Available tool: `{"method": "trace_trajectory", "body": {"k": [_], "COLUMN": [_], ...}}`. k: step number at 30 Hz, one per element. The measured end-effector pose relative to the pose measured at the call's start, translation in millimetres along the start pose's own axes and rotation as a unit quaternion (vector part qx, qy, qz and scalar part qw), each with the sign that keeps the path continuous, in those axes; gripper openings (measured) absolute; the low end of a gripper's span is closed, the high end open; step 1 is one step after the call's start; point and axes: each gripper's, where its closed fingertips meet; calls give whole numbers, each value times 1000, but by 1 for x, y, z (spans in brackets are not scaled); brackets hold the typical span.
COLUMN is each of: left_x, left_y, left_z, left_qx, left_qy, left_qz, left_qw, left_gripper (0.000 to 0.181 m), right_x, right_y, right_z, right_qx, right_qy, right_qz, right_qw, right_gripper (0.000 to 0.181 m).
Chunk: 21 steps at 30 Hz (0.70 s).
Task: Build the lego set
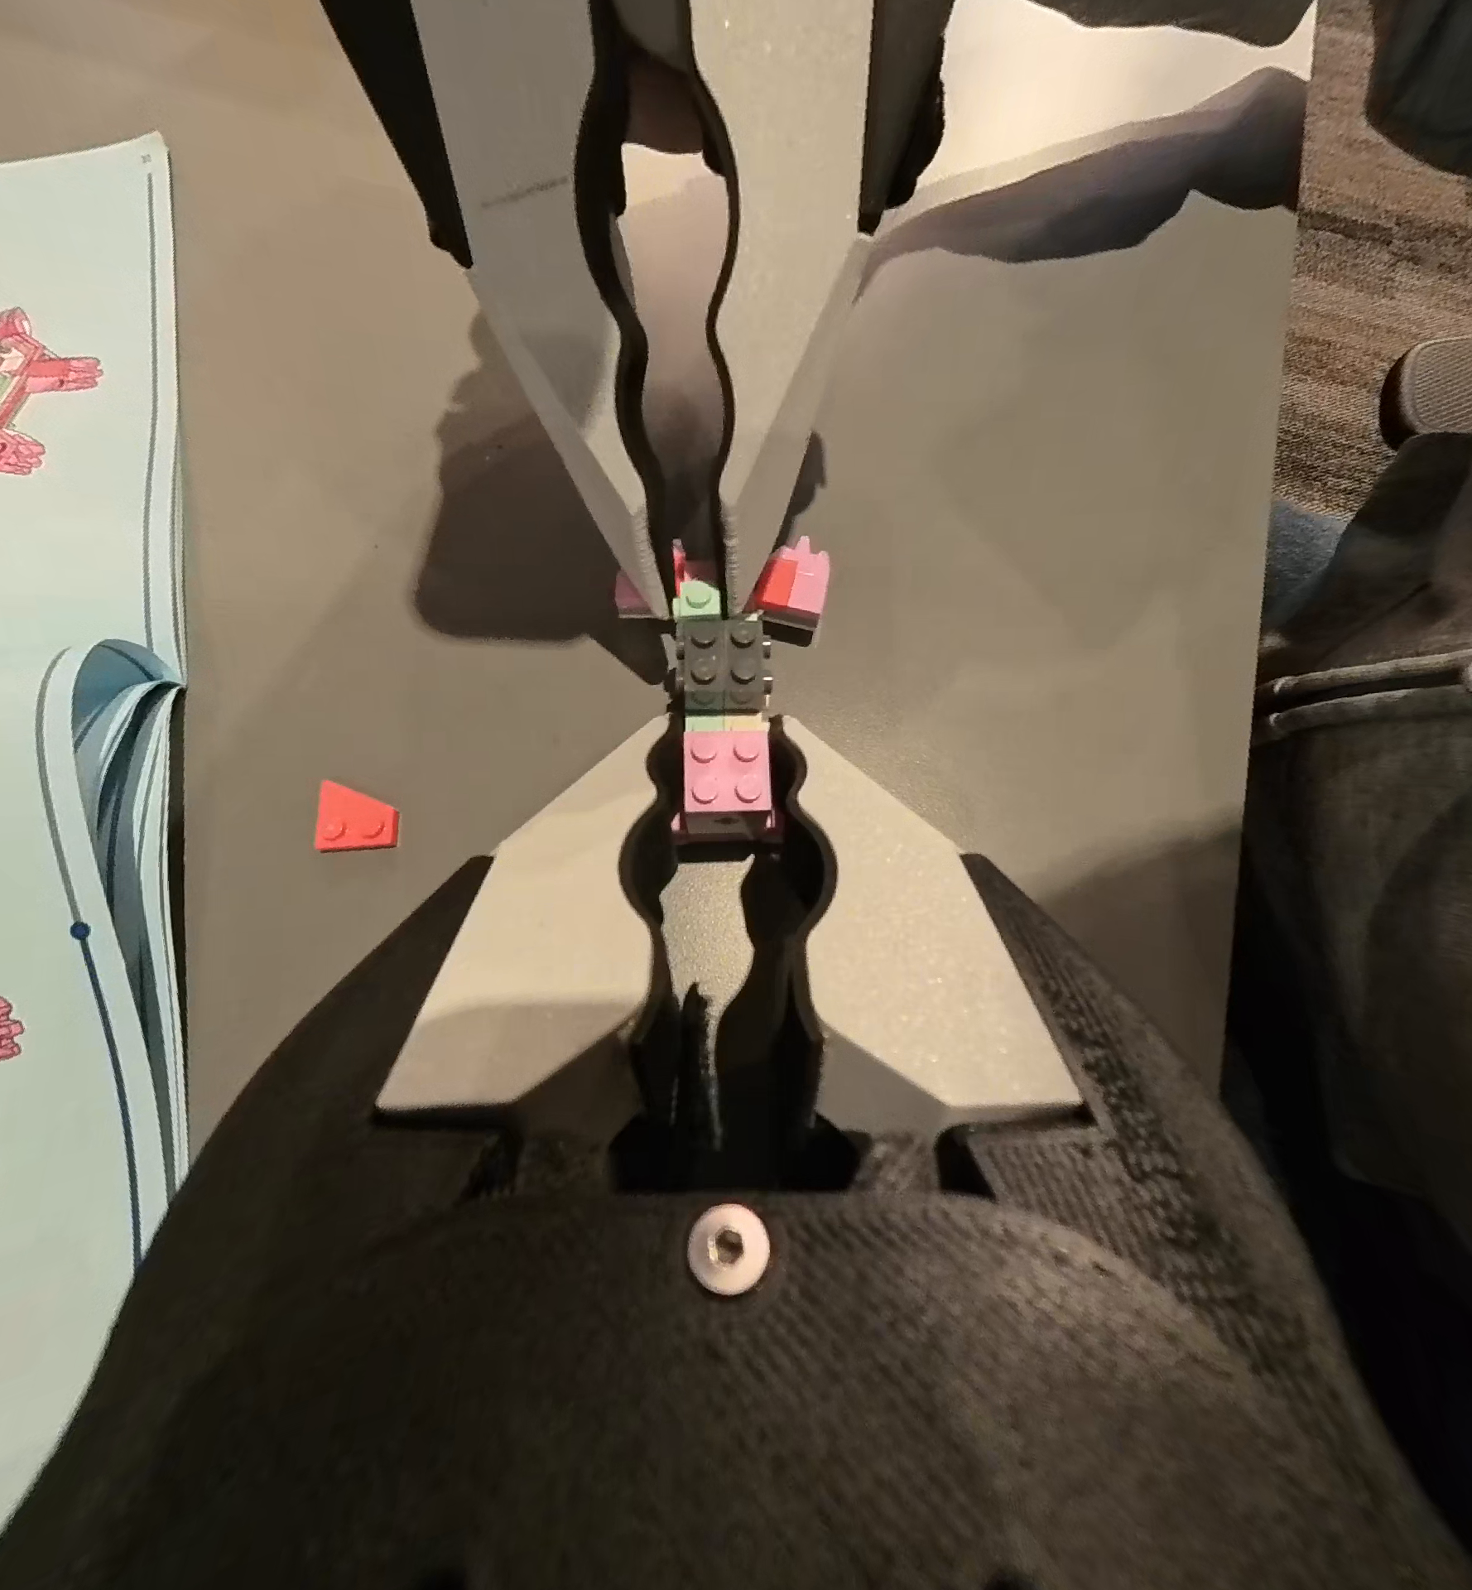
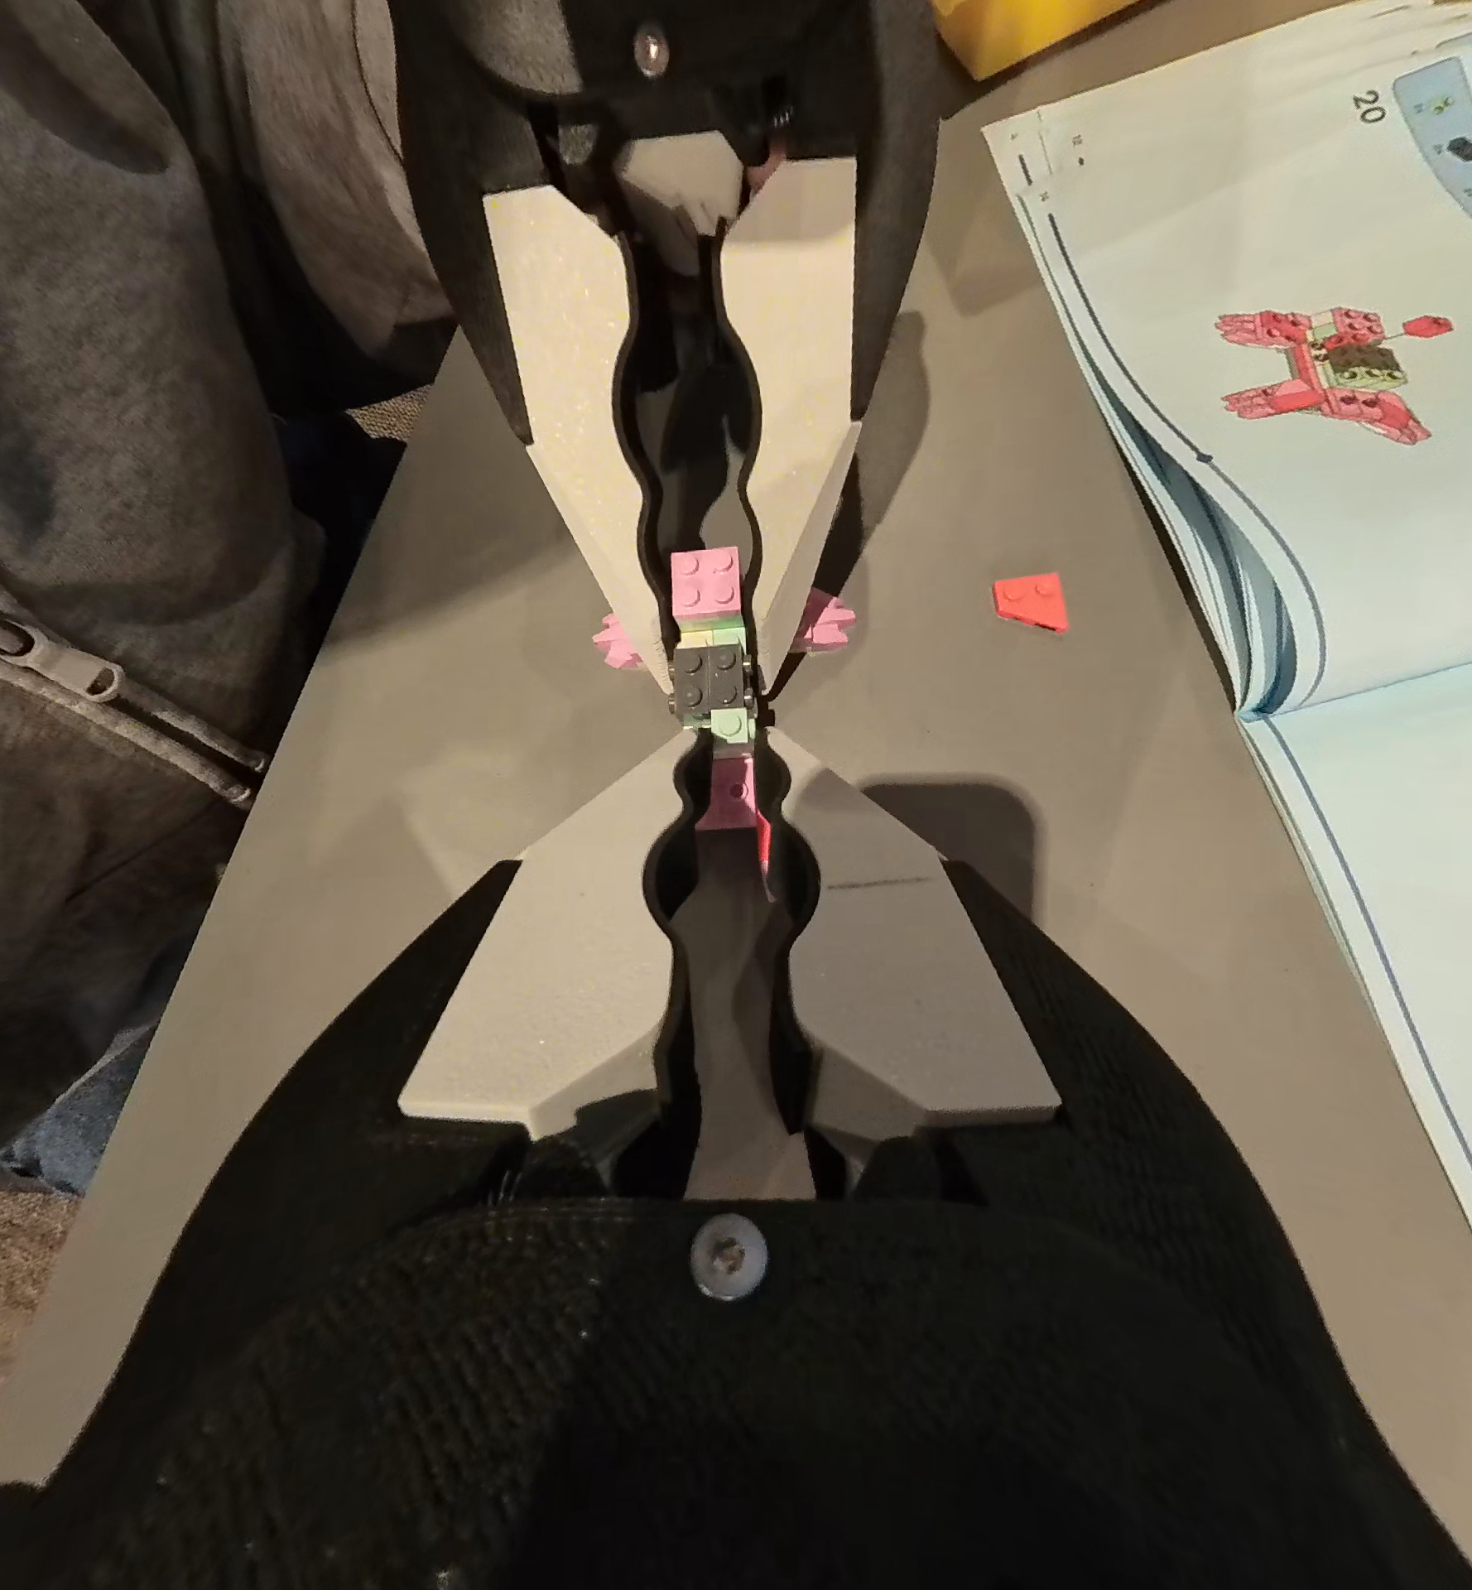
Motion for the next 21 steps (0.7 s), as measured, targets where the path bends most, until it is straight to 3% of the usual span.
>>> {"method": "trace_trajectory", "body": {"k": [16, 21], "left_x": [0, 0], "left_y": [0, 0], "left_z": [0, -2], "left_qx": [0, -7], "left_qy": [0, -1], "left_qz": [0, 0], "left_qw": [1000, 1000], "left_gripper": [19, 18], "right_x": [-2, -3], "right_y": [0, -6], "right_z": [-1, -1], "right_qx": [-1, 24], "right_qy": [7, 16], "right_qz": [8, 35], "right_qw": [1000, 999], "right_gripper": [15, 34]}}
Point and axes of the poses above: each gripper's, where its closed fingertips meet, y out along the fingers, x out of its underside, z = x × y across the jaws, and after that the axes turned 9 degrees about -z, right-handed
